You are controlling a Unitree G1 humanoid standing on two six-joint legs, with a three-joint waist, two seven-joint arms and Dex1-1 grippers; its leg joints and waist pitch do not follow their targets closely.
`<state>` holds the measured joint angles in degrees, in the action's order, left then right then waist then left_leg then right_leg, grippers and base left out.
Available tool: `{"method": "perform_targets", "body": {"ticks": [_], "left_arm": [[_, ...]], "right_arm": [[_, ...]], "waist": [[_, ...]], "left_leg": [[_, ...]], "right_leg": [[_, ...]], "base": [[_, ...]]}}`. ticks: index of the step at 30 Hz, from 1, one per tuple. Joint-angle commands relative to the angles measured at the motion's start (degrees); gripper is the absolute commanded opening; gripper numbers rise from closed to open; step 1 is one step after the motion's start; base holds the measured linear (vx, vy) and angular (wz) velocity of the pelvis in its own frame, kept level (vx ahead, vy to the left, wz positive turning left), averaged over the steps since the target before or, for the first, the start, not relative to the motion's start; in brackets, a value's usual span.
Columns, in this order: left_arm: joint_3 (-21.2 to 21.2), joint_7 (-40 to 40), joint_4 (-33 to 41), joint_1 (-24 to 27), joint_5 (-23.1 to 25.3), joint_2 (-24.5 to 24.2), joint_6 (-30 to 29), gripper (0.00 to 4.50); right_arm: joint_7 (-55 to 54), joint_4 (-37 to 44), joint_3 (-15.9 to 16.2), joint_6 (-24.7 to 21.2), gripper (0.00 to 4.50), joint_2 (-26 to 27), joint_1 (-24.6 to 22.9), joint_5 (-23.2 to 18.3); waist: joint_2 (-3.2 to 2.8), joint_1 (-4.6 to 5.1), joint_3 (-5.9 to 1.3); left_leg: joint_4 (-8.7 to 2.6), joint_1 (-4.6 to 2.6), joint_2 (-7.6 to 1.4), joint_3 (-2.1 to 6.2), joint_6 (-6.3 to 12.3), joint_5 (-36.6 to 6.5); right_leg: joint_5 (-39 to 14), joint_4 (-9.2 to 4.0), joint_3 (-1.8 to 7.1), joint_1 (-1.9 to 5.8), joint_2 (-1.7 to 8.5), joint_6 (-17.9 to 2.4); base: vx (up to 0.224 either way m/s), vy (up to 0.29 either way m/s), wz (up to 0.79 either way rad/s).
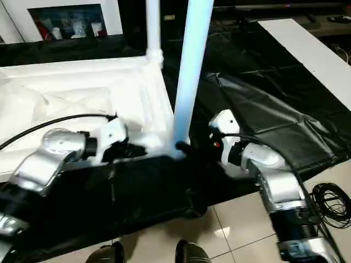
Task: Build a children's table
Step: Rotate leg to tighten
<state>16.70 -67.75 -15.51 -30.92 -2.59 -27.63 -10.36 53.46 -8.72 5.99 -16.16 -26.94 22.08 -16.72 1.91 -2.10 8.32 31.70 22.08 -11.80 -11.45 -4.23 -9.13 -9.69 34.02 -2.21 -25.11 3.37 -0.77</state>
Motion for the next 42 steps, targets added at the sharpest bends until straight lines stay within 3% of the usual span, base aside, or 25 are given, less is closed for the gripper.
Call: {"method": "perform_targets", "body": {"ticks": [1, 8, 18, 28, 38, 40, 42], "left_arm": [[2.73, -3.38, 0.93, 1.70, -1.26, 0.37, -0.39, 0.00], [3.11, -4.31, 1.55, 1.70, -1.67, -0.02, -0.79, 0.00], [3.28, -4.80, 1.75, 1.42, -0.66, -0.54, -1.68, 0.00], [3.78, -5.64, 1.76, 1.37, -0.47, -1.13, -2.40, 0.00], [3.78, -3.32, 0.63, 0.95, 0.54, -0.52, -4.09, 0.00], [3.08, 0.00, -1.10, 0.09, 1.23, 1.16, -4.91, 0.00], [2.61, 2.54, -2.56, -0.68, 1.65, 2.68, -5.63, 0.00]], "right_arm": [[1.99, 1.36, 0.83, -0.73, 4.43, -0.68, -0.18, -0.71], [5.64, -0.74, 4.16, 1.35, 4.43, -1.24, 0.62, 1.51], [7.04, -4.49, 5.61, 3.60, 3.60, -0.96, 2.58, 3.65], [7.44, -5.92, 5.70, 4.43, 2.73, -0.59, 2.92, 4.04], [4.71, -7.74, 5.55, 4.34, 2.56, 1.01, 2.29, 5.12], [0.38, -9.15, 4.26, 3.14, 2.56, 2.89, 2.23, 5.36], [-4.51, -10.32, 2.79, 1.96, 2.56, 5.23, 2.19, 5.42]], "waist": [[0.21, -0.16, -3.62], [0.39, -0.41, -3.74], [0.42, -0.40, -4.06], [0.44, -0.41, -4.19], [0.38, -0.33, -4.32], [0.44, -0.27, -4.27], [0.57, -0.21, -4.10]], "left_leg": [[-2.72, -1.12, -1.48, 0.29, 5.93, -8.19], [-2.58, -1.07, -1.41, 0.31, 5.59, -7.24], [-2.25, -1.02, -1.28, 0.27, 6.57, -5.29], [-2.10, -1.00, -1.30, 0.31, 7.02, -4.99], [-2.03, -1.07, -1.29, 0.37, 5.95, -6.57], [-2.06, -1.07, -1.23, 0.36, 5.55, -7.29], [-2.14, -1.17, -1.22, 0.47, 3.85, -9.92]], "right_leg": [[-7.36, -3.40, 2.59, 3.33, 3.67, -13.98], [-7.41, -3.17, 2.63, 3.46, 3.72, -13.68], [-3.35, -2.55, 2.57, 3.73, 3.59, -14.82], [-2.48, -2.34, 2.55, 3.88, 3.57, -15.43], [-4.63, -2.46, 2.56, 3.87, 3.59, -15.33], [-6.18, -2.66, 2.57, 3.80, 3.62, -15.06], [-11.70, -3.28, 2.57, 3.55, 3.73, -13.82]], "base": [[0.000, 0.000, 0.00], [0.000, 0.000, 0.00], [0.000, 0.000, 0.00], [0.000, 0.000, 0.00], [0.000, 0.000, 0.00], [0.000, 0.000, 0.00], [0.000, 0.000, 0.00]]}}
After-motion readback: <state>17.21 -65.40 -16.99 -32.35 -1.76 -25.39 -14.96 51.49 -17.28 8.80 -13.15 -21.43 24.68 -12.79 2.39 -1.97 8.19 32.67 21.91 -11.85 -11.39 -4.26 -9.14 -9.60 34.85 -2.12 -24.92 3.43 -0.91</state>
